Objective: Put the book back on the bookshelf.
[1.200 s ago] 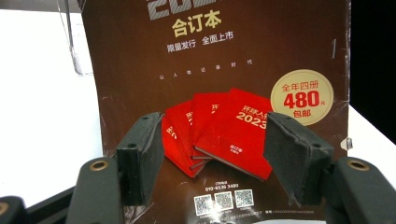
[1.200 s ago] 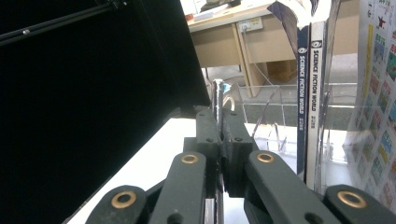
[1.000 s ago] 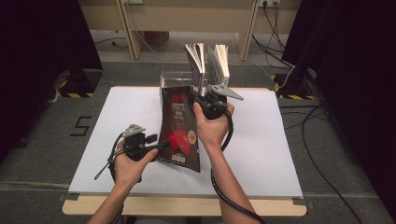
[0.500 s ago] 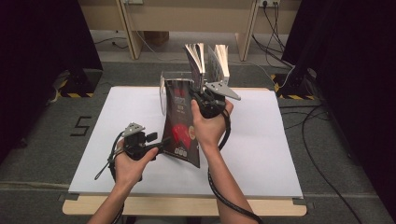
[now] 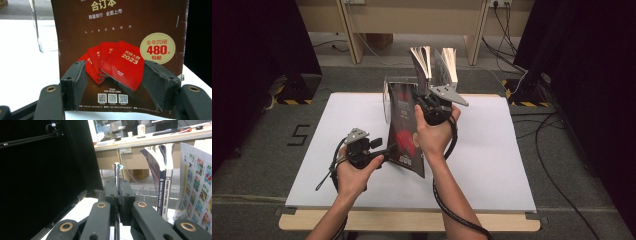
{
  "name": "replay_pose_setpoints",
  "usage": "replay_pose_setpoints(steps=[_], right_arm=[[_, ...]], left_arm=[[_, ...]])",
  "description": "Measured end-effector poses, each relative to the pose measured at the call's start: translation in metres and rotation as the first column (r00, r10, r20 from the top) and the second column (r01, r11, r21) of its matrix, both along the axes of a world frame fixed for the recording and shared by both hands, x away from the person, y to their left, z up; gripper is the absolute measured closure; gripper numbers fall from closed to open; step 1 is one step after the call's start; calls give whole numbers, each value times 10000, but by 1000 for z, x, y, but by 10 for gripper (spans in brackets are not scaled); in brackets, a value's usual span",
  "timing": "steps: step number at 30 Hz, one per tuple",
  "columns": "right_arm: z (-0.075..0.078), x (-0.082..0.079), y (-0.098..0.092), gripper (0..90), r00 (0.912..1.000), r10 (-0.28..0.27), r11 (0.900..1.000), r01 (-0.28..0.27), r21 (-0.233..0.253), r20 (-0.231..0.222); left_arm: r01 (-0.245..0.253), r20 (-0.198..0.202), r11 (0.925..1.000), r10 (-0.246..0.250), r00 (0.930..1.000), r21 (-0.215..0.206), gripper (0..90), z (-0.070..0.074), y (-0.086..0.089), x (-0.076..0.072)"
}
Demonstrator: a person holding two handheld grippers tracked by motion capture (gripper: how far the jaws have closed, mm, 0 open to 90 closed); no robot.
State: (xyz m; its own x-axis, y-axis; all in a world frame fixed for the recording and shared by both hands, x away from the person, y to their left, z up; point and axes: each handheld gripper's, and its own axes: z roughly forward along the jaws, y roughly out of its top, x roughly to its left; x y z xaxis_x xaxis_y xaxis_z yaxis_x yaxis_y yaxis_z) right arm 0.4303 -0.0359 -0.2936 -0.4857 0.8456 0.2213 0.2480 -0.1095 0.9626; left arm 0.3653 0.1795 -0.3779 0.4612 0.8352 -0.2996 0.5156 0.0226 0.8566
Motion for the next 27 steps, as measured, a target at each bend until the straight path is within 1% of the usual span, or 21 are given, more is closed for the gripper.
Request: replay_pose_setpoints(steps=[4,5,10,12,15,19,27], right_arm=[[2,1,2,876,10000,-17,10000,17,64,-32],[3,1,2,877,10000,-27,10000,28,64,-11],[7,2,6,877,9999,-47,10000,46,24,130],[9,3,9,876,9999,-62,9999,61,132,96],[10,5,11,877,9996,-115,9999,114,40,246],[11,7,14,876,9995,-194,9998,192,89,236],[11,13,18,876,9995,-207,9998,208,-38,238]], left_arm=[[-36,48,10000,36,10000,29,348,3,-1,3],[-21,53,10000,21,10000,74,348,4,-1,3],[-43,164,10000,42,9999,22,347,8,-3,5],[-45,197,10000,45,9998,1,346,10,-3,6],[-46,245,10000,47,9997,-33,345,12,-4,7],[-48,293,10000,49,9996,-42,345,15,-5,9],[-136,350,9999,139,9993,-98,345,19,-5,14]])
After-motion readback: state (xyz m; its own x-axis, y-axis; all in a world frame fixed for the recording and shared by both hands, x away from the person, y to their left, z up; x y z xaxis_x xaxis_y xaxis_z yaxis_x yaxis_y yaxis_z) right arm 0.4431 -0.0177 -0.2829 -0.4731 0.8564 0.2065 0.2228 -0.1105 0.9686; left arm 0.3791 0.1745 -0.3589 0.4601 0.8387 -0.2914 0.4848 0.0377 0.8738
